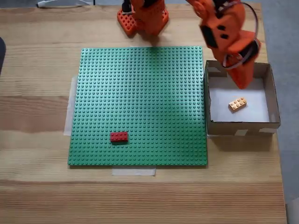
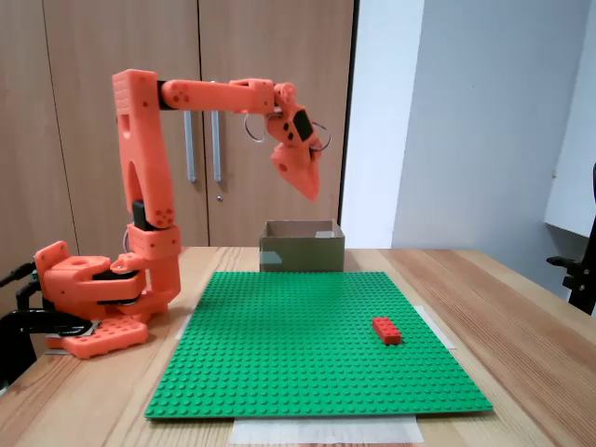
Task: Pick the yellow lego block and put it in the box.
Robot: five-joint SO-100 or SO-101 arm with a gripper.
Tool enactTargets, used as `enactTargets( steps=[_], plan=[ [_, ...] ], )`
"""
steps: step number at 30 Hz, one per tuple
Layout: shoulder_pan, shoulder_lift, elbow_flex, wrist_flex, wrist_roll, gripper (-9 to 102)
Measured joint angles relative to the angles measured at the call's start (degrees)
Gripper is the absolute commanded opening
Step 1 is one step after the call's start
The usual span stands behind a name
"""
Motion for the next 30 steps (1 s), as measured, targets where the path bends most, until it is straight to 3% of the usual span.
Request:
enactTargets(
  steps=[7, 15, 30],
  plan=[
    [6.0, 13.7, 6.6, -4.7, -0.9, -1],
    [19.5, 27.7, 16.2, -11.8, 0.4, -1],
    [37.0, 59.4, 55.0, -27.9, -1.1, -1]
  ],
)
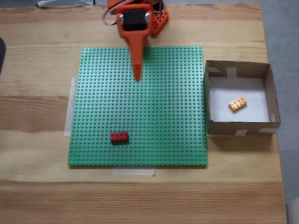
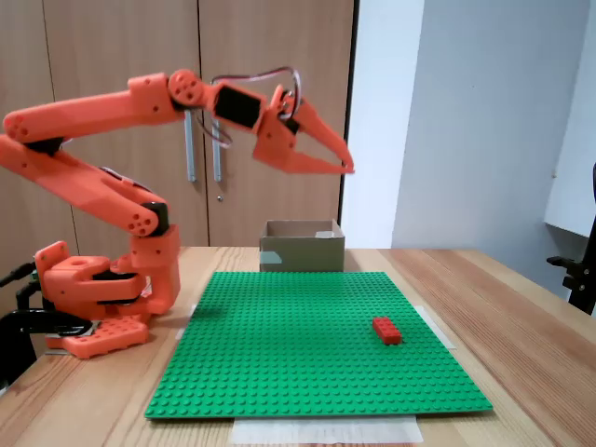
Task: Pick the yellow lego block and put it in the box.
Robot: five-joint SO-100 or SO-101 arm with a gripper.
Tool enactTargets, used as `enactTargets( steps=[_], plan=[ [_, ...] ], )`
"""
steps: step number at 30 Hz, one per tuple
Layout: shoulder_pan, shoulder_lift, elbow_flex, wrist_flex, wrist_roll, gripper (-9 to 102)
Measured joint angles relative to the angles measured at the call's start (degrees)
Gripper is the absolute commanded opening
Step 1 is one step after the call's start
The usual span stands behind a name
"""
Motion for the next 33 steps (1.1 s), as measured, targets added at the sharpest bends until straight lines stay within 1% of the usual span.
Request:
enactTargets(
  steps=[4, 7, 14, 19, 24, 28, 33],
  plan=[
    [1.9, 7.0, 10.3, 0.4, -0.6, -1],
    [2.1, 12.6, 16.4, 2.5, 0.6, -1],
    [2.4, 22.1, 26.7, 6.7, 2.3, -1],
    [2.6, 27.2, 32.8, 7.8, 2.1, -1],
    [3.2, 32.5, 37.4, 12.6, 1.8, -1],
    [2.7, 33.0, 38.9, 14.8, 1.8, -1],
    [2.8, 33.8, 40.7, 15.4, 1.7, -1]
  ],
)
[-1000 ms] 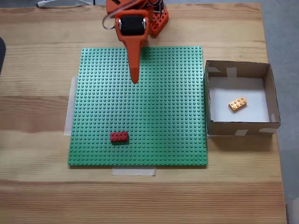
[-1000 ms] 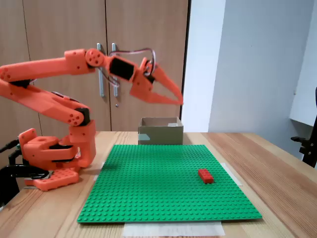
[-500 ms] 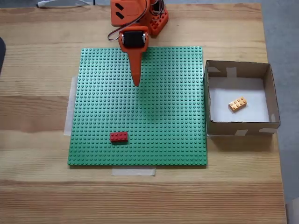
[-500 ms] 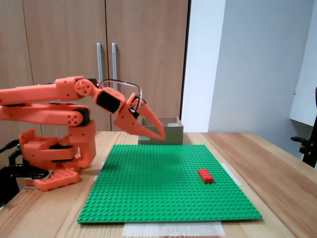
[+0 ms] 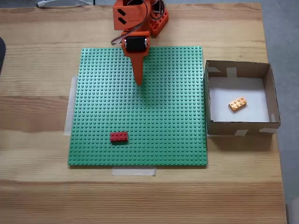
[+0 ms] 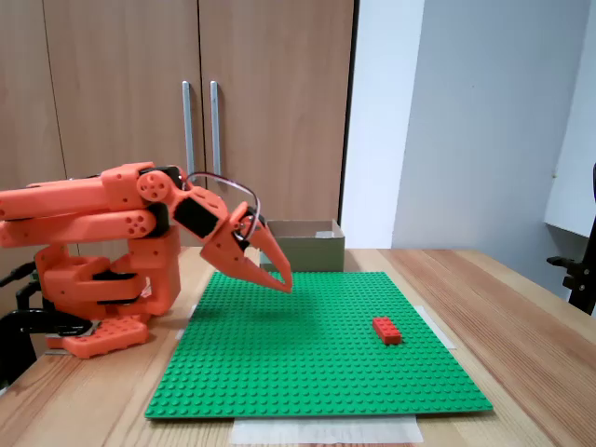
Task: Pick the yellow lego block and put it in the box.
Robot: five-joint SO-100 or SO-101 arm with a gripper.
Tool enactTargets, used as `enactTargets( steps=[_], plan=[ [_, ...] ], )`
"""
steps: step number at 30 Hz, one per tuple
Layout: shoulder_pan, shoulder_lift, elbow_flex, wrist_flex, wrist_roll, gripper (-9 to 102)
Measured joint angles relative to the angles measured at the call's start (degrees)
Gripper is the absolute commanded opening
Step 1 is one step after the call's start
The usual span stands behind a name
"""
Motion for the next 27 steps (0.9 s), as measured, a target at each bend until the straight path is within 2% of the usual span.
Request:
enactTargets(
  steps=[27],
  plan=[
    [0.0, 0.1, 0.3, 0.0, 0.0, -1]
  ],
)
